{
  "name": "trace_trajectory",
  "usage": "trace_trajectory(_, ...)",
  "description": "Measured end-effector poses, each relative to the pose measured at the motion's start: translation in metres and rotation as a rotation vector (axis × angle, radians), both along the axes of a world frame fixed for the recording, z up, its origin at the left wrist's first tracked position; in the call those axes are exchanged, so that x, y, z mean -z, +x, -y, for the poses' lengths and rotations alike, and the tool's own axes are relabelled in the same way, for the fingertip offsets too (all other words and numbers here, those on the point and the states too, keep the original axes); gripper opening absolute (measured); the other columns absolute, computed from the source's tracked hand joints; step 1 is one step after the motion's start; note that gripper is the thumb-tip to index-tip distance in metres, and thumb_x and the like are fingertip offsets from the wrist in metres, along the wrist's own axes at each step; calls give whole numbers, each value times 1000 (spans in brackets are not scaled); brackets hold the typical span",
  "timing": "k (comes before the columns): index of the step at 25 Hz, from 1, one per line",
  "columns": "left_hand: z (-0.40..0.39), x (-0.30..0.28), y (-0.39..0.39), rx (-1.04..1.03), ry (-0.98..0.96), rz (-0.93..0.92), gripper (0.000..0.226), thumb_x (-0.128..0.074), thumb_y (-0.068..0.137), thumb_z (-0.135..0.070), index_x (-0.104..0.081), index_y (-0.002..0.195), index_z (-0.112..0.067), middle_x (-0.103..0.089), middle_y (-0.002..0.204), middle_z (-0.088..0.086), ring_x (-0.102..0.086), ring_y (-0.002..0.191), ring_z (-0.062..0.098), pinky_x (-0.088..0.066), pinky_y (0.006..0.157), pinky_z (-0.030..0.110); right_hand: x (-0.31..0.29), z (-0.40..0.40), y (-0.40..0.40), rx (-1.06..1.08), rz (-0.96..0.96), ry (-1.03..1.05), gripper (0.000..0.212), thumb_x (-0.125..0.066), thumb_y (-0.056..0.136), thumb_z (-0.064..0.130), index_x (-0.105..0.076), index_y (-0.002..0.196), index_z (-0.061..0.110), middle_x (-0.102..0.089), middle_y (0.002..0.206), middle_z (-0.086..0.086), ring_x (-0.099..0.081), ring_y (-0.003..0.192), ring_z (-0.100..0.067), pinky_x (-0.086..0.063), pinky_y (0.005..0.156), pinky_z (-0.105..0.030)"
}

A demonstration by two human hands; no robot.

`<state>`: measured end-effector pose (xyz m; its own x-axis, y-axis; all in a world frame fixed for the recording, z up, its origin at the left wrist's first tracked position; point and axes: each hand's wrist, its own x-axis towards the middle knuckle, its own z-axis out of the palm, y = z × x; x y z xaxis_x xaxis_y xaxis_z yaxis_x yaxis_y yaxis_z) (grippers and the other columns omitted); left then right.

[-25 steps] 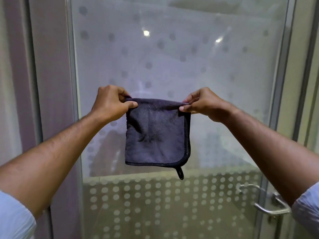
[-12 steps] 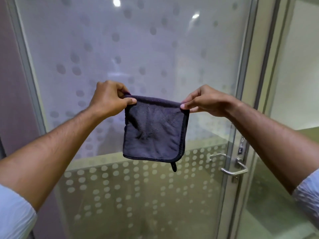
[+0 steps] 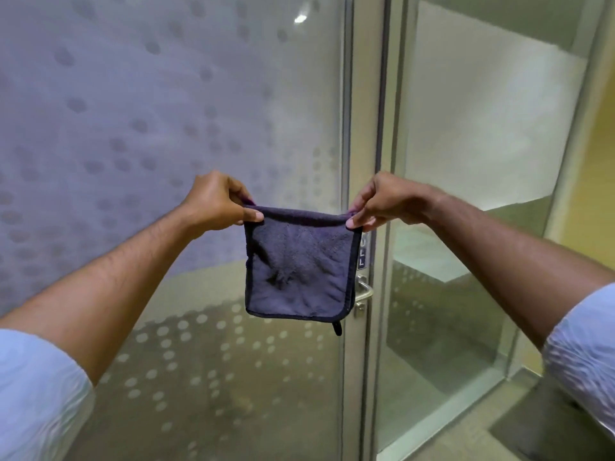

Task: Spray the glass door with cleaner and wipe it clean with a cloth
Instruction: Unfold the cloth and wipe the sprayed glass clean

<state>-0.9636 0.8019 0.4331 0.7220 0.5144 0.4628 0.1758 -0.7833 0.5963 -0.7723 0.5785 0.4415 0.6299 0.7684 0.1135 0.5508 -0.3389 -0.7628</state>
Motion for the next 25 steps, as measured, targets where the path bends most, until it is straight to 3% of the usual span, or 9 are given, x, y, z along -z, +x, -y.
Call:
trace_trajectory(3, 45, 13, 42, 86, -52, -46, 23, -87, 67, -8, -73, 84, -1, -67, 63, 7, -64, 57, 15, -46, 46, 8, 11, 58, 28, 60, -22, -11, 26, -81, 69, -7, -71, 93, -12, -73, 80, -16, -71, 71, -19, -62, 76, -34)
trace_trajectory(9, 129, 35, 131, 259, -65, -113, 24, -85, 69, -8, -73, 88, -1, -70, 68, 10, -65, 60, 16, -48, 47, 11, 32, 171, 71, 222, -12, 2, 22, -81, 69, -8, -73, 89, -9, -72, 80, -17, -70, 69, -19, -61, 66, -26)
trace_trajectory(15, 201, 56, 216, 441, -58, -139, 21, -86, 68, -11, -74, 85, -7, -70, 69, 8, -62, 50, 3, -44, 46, 8, 54, 260, 107, 435, 2, -11, 19, -81, 70, -6, -73, 86, -8, -72, 84, -20, -69, 74, -22, -59, 61, -24)
trace_trajectory(20, 247, 87, 303, 625, -43, -191, 21, -91, 62, -16, -76, 76, -10, -72, 65, 13, -68, 56, 13, -56, 62, 25, 80, 321, 144, 627, -54, -39, 26, -81, 69, -7, -70, 93, -12, -71, 81, -16, -71, 69, -20, -59, 59, -23)
trace_trajectory(23, 272, 104, 357, 736, -27, -225, 19, -89, 64, -14, -76, 76, -8, -71, 63, 10, -66, 50, 7, -54, 53, 19, 92, 350, 168, 723, -86, -70, 26, -82, 70, -5, -72, 93, -10, -72, 85, -17, -70, 70, -19, -57, 57, -21)
trace_trajectory(25, 289, 110, 393, 820, -32, -249, 18, -89, 64, -14, -76, 75, -8, -72, 65, 11, -68, 54, 11, -59, 58, 26, 97, 369, 183, 798, -111, -66, 26, -82, 70, -4, -72, 93, -9, -73, 88, -20, -71, 71, -19, -58, 59, -21)
